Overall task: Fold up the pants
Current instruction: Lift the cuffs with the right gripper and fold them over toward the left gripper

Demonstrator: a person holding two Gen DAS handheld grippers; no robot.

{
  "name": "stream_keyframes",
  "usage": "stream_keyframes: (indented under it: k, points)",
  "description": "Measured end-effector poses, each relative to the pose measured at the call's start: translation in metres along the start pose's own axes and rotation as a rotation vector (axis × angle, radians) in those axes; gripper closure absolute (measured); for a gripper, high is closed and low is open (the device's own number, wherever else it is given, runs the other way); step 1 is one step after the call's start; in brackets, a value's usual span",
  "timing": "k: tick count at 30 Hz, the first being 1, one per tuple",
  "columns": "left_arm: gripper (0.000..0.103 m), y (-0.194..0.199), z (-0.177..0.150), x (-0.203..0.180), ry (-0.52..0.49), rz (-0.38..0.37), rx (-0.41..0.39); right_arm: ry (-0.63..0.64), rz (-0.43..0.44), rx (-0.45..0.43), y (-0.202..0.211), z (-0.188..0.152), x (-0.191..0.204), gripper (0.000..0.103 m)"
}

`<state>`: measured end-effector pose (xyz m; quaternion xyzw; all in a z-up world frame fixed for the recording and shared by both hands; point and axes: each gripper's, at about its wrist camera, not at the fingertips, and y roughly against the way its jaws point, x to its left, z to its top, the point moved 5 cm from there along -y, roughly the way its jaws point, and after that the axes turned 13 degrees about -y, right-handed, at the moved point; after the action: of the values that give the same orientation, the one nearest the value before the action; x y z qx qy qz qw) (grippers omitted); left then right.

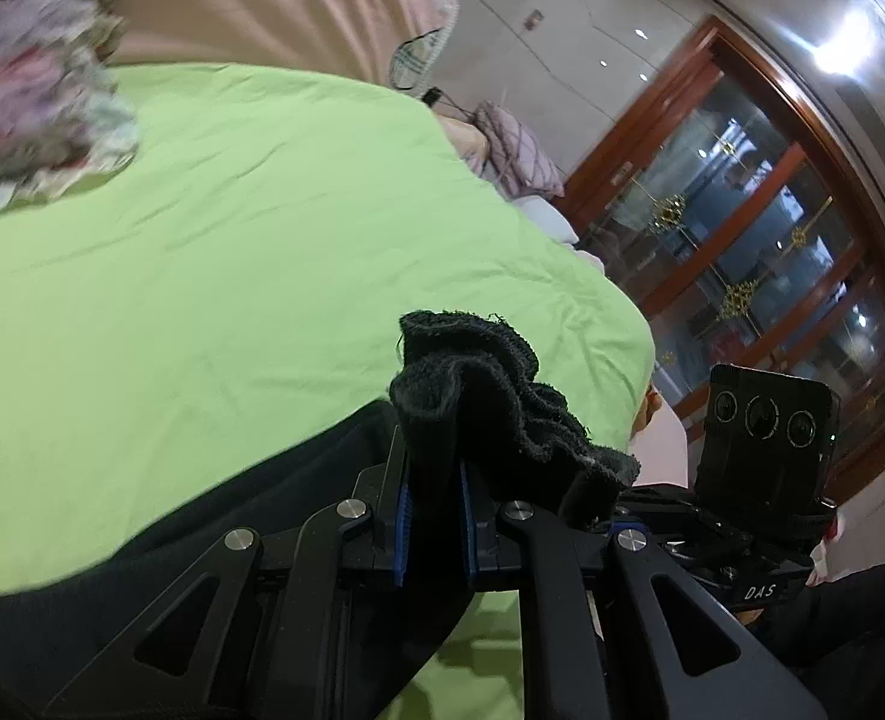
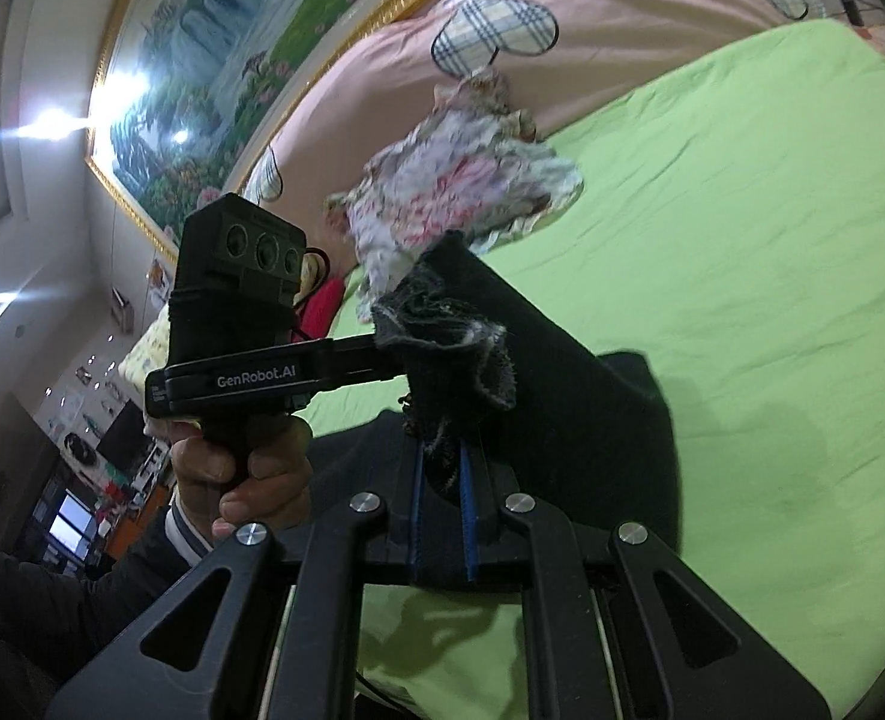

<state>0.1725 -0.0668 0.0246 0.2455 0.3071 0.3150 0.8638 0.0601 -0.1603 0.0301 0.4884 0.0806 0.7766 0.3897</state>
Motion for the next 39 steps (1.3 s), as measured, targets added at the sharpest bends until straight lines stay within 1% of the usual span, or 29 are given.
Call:
stream_keyframes:
  k: [6,10,16,17,21,23,25,27,30,32,35,38,39]
  points:
    - [0.094,0.001,-0.037,0.023,0.086,0.011,0.014,-0.022,-0.019,0.077,-0.025,-0.013,-0.011,0.092]
    - [0.094,-0.002,-0.058,0.039,0.128,0.043,0.044,-0.045,-0.033,0.118,-0.039,-0.022,-0.02,0.092]
    - [0.092,-0.006,-0.077,0.055,0.191,0.091,0.06,-0.055,-0.069,0.16,-0.055,-0.035,-0.032,0.09]
    - [0.089,-0.004,-0.08,0.056,0.2,0.105,0.066,-0.059,-0.078,0.16,-0.056,-0.036,-0.033,0.09]
    - [0.084,0.004,-0.092,0.058,0.226,0.145,0.059,-0.055,-0.095,0.168,-0.058,-0.04,-0.035,0.089]
    - [0.083,0.01,-0.095,0.059,0.246,0.166,0.045,-0.055,-0.097,0.168,-0.058,-0.04,-0.035,0.087]
    - [0.08,0.018,-0.097,0.06,0.263,0.185,0.025,-0.056,-0.092,0.165,-0.058,-0.041,-0.035,0.085]
    - [0.07,0.027,-0.1,0.061,0.284,0.202,-0.002,-0.06,-0.091,0.163,-0.058,-0.041,-0.035,0.084]
    - [0.061,0.039,-0.106,0.062,0.313,0.228,-0.035,-0.057,-0.095,0.161,-0.059,-0.041,-0.033,0.083]
    - [0.06,0.045,-0.111,0.061,0.329,0.233,-0.045,-0.063,-0.091,0.163,-0.059,-0.041,-0.033,0.081]
    - [0.06,0.053,-0.116,0.062,0.347,0.256,-0.05,-0.062,-0.075,0.17,-0.061,-0.043,-0.028,0.067]
    - [0.059,0.061,-0.121,0.061,0.368,0.263,-0.071,-0.034,-0.084,0.171,-0.062,-0.046,-0.021,0.064]
    - [0.055,0.063,-0.122,0.061,0.376,0.267,-0.078,-0.028,-0.084,0.173,-0.062,-0.047,-0.018,0.064]
